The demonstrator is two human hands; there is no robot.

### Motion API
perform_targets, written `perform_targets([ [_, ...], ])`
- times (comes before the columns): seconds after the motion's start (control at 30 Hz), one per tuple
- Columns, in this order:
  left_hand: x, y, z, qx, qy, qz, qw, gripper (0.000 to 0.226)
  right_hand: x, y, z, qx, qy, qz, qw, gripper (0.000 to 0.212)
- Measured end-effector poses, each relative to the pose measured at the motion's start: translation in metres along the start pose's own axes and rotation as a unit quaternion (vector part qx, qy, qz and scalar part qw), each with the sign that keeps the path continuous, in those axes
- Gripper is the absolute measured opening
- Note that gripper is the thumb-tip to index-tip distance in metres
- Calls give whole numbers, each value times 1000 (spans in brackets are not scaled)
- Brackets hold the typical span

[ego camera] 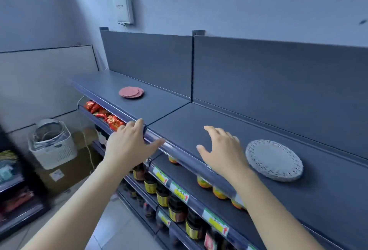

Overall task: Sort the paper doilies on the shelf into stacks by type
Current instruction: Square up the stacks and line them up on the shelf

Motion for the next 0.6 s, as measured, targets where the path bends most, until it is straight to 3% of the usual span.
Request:
perform_targets([
  [0.23, 37, -205, 1, 34, 17, -109, 993, 99, 79, -150, 94, 23, -66, -23, 997, 60],
  [0.6, 226, -314, 107, -48, -42, -91, 994, 85, 266, -225, 197, 86, -97, 36, 991, 63],
])
Point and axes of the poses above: each hand's wrist, its own x-axis towards the middle knuckle, its own z-axis out of the palm, y = z × x, the point moved 8 cm from there along x, towards the middle knuckle, and after that the axes turned 8 degrees about z, right-handed, at the moved point
